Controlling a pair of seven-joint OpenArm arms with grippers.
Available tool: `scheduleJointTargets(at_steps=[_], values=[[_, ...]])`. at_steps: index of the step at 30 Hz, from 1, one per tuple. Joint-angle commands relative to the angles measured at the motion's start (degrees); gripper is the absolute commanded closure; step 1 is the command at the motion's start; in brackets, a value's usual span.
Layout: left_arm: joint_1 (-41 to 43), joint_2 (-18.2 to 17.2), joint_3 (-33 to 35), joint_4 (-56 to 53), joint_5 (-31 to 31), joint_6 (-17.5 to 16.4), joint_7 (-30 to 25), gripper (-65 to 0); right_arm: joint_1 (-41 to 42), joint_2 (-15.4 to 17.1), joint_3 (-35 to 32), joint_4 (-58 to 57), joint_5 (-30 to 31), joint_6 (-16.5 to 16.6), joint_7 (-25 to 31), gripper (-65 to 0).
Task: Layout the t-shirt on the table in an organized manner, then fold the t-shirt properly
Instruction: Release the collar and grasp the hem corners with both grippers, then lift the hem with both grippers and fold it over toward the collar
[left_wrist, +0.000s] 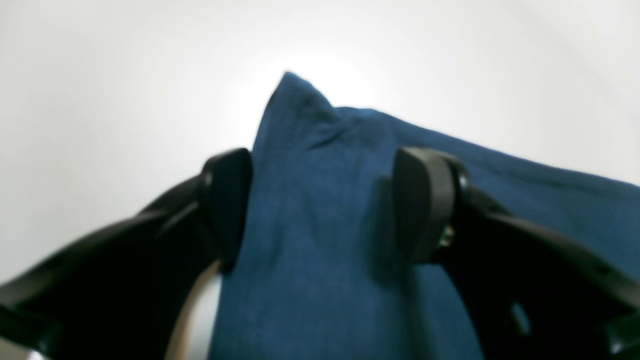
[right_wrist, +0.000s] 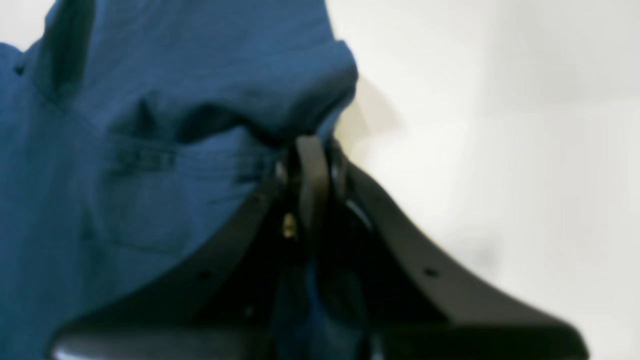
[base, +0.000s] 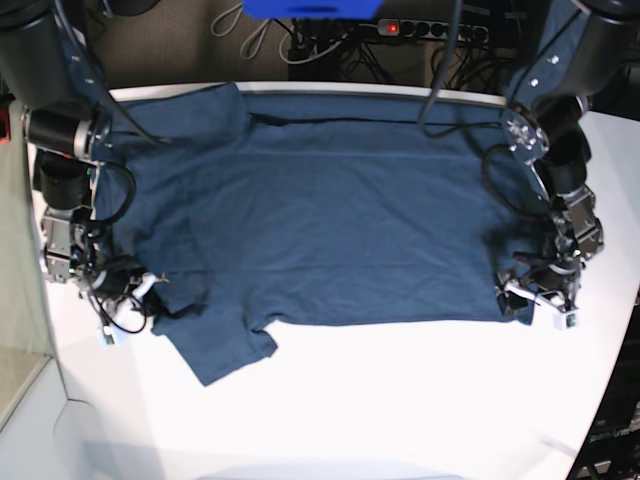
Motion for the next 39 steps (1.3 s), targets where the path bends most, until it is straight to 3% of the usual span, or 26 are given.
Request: scheduleJointTargets(at_steps=[1,3,5,9,11,16,20,22,27,31,35,39], values=[[-0.58,-1.12,-0.03,-1.02,0.86,2.45,2.67,-42.8,0.78,0.24,-0.14,0.24,-1.03,-0.01,-1.82,0.0],[-0.58,-1.21,0.06,-1.90,0.86,2.45,2.67,-42.4,0.78,0.24,-0.14,0.24,-1.03,-0.01,-1.82,0.0],[-0.50,-1.21,0.06,-2.43,0.86,2.45,2.67,-37.6,0.78,0.15,-0.14,0.24,-1.03,-0.01,-1.82,0.0],[-0.32,-1.30,0.06,-2.52,0.86,2.45,2.67,-14.8,0.78,0.15,-0.14,0.24,-1.03,-0.01,-1.82,0.0],[-0.32,-1.30,0.06,-2.52,0.86,2.36,2.67,-9.5,0.78,0.15,-0.14,0.24,-1.03,-0.01,-1.82,0.0],[-0.41,-0.94,0.06,-1.82,0.68,1.66,2.85,-8.3,0.78,0.33,0.12,0.50,-0.85,-0.01,-1.82,0.0],[-0.67,-0.94,-0.12,-1.73,0.33,-3.97,3.20,-7.5,0.78,0.94,0.21,0.59,-0.77,-0.01,-1.91,0.0],[-0.67,-0.86,-0.29,-0.58,0.24,-5.11,4.08,-2.2,0.78,1.21,0.30,0.59,-0.77,-0.01,-1.91,0.0],[2.23,2.31,-0.47,11.99,0.24,-5.73,9.18,-0.1,0.78,2.08,0.47,0.59,-0.77,-0.01,-2.00,0.0],[6.19,5.74,-0.38,25.96,0.24,-5.81,13.84,-0.1,0.78,2.35,4.43,1.38,-0.77,-0.01,-3.23,0.0],[7.77,7.58,-0.12,33.70,0.15,-5.99,16.56,-0.1,-2.65,2.08,6.45,10.79,-0.77,-0.01,-8.06,0.0],[8.21,8.29,-0.38,38.54,0.15,-10.03,20.34,-0.1,-10.21,-0.29,6.36,28.02,-0.77,-0.01,-13.43,0.0]])
